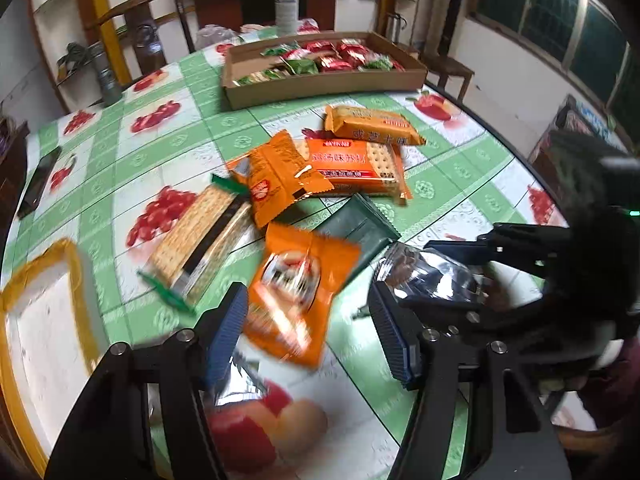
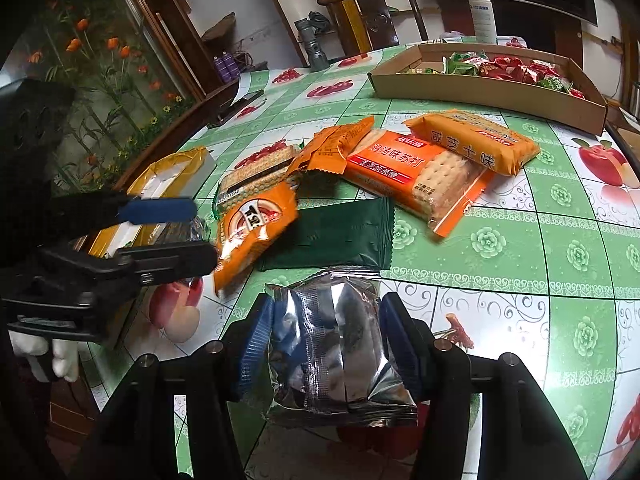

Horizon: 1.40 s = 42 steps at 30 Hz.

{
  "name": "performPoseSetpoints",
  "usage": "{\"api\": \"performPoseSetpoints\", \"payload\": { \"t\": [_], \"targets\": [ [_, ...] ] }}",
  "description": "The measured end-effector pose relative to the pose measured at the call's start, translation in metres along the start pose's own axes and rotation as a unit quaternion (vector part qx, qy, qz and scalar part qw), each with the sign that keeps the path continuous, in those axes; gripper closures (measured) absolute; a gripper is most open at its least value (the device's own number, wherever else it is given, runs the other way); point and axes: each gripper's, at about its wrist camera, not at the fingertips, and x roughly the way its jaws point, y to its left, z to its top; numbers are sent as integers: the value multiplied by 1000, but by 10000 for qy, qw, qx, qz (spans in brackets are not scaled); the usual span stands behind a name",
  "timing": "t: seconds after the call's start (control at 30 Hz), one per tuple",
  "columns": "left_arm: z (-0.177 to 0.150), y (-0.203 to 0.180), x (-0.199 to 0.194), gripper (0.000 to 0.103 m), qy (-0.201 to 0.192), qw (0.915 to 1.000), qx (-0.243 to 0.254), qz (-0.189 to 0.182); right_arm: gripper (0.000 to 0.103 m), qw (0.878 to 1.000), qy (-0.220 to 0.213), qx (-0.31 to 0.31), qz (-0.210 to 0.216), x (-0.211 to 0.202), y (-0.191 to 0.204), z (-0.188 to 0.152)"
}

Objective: Organize snacks
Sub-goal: 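Grasp the orange snack bag with the left tool while the right tool holds the foil bag, then carry both bags into the white tray and open both tools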

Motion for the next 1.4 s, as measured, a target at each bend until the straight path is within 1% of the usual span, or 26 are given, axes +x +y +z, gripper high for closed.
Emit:
{"api": "performPoseSetpoints", "payload": {
  "t": [0.1, 0.17, 0.27, 0.33, 0.37, 0.4, 0.43, 0.47, 0.5, 0.6, 0.73, 0.83, 0.93, 1.07, 1.2, 1.27, 1.33, 1.4],
  "targets": [
    [3, -1, 23, 41, 198, 9996, 143, 165, 45, 10000, -1, 1, 3, -1, 0, 0],
    [1, -3, 32, 40, 206, 9988, 222, 383, 45, 10000, -2, 4, 7, 0, 0, 0],
    [-2, -7, 33, 39, 162, 9978, 371, 519, 45, 10000, -4, 4, 10, 0, 0, -1],
    [-4, -9, 31, 39, 183, 9973, 454, 545, 45, 10000, -3, -2, 6, 0, -1, 0],
    [-5, -9, 30, 44, 192, 9969, 495, 575, 45, 10000, -4, -5, 4, 0, -1, -1],
    [-6, -9, 29, 57, 185, 9967, 525, 594, 45, 10000, -4, -7, 3, 0, -1, -1],
    [-7, -8, 27, 64, 161, 9964, 559, 614, 45, 10000, -5, -3, 6, 0, -1, -1],
    [-8, -7, 25, 77, 156, 9960, 545, 695, 45, 10000, -5, -5, 4, 0, -1, -1],
    [-8, -4, 23, 85, 152, 9956, 501, 773, 45, 10000, -8, -6, -1, 0, 0, -1],
    [-9, 2, 15, 92, 26, 9964, 334, 776, 45, 10000, -11, -6, -4, 0, 1, -1],
    [-13, 1, -2, 94, -198, 9967, 273, 737, 46, 10000, -19, 7, -4, 0, 1, 0],
    [-17, 1, -19, 95, -412, 9969, 150, 648, 49, 10000, -38, 32, -33, -1, 0, 0],
    [-22, 8, -40, 95, -672, 9966, -134, 451, 51, 9999, -72, 99, -38, -2, -3, 0],
    [-35, 20, -70, 95, -1020, 9932, -490, 270, 53, 9997, -140, 149, -117, -3, -4, 1],
    [-54, 40, -103, 95, -1374, 9861, -923, 136, 55, 9992, -246, 101, -282, -9, -1, 1],
    [-66, 55, -120, 95, -1572, 9806, -1167, 96, 55, 9988, -317, 66, -378, -17, 5, 0],
    [-79, 71, -135, 95, -1747, 9745, -1402, 119, 55, 9987, -372, 50, -347, -25, 10, 1],
    [-94, 89, -147, 95, -1883, 9680, -1652, 146, 55, 9985, -454, -51, -313, -35, 25, 4]
  ]
}}
